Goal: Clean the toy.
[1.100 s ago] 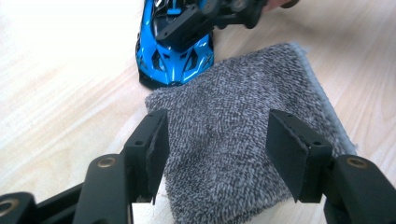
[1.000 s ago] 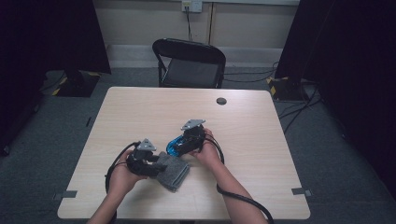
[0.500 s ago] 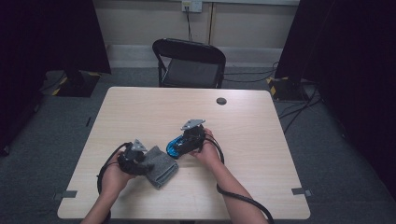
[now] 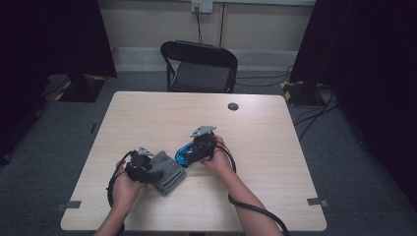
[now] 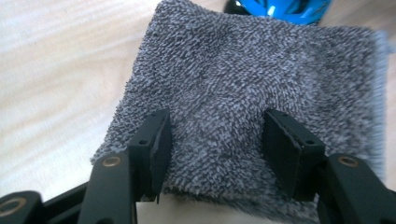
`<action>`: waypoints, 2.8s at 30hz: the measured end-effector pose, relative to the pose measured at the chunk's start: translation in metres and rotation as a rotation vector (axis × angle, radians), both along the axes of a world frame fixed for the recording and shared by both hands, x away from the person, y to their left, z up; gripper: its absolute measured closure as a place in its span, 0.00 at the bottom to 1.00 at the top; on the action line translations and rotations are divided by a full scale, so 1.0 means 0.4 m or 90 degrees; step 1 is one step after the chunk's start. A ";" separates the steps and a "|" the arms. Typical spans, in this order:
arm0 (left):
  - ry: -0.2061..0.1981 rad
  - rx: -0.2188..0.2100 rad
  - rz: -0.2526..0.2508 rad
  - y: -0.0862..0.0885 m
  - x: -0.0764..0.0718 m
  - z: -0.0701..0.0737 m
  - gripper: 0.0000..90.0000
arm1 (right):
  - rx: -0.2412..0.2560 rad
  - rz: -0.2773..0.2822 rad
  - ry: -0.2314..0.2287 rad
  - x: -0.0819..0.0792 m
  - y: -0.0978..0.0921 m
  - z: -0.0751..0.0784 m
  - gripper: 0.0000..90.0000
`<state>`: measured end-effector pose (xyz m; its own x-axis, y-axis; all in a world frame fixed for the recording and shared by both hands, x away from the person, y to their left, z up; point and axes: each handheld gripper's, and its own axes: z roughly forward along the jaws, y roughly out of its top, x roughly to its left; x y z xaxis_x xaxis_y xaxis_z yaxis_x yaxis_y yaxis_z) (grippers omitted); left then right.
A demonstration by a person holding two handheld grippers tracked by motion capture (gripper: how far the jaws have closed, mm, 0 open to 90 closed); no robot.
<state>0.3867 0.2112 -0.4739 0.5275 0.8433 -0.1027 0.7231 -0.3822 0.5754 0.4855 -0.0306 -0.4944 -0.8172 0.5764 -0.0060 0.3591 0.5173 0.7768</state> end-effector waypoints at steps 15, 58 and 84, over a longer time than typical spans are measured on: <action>-0.038 -0.040 0.023 -0.020 0.171 -0.006 0.31 | -0.001 0.005 0.001 0.003 0.000 0.000 0.04; -0.080 0.035 -0.049 -0.075 0.232 0.003 0.59 | 0.005 0.016 -0.001 0.002 -0.006 -0.002 0.04; -0.128 0.016 -0.106 -0.108 0.298 0.019 0.77 | 0.014 0.014 -0.009 -0.001 -0.007 -0.006 0.04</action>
<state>0.5059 0.1679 -0.4662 0.6671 0.7439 0.0387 0.5210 -0.5031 0.6895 0.4853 -0.0335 -0.4967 -0.8292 0.5589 -0.0051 0.3371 0.5075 0.7930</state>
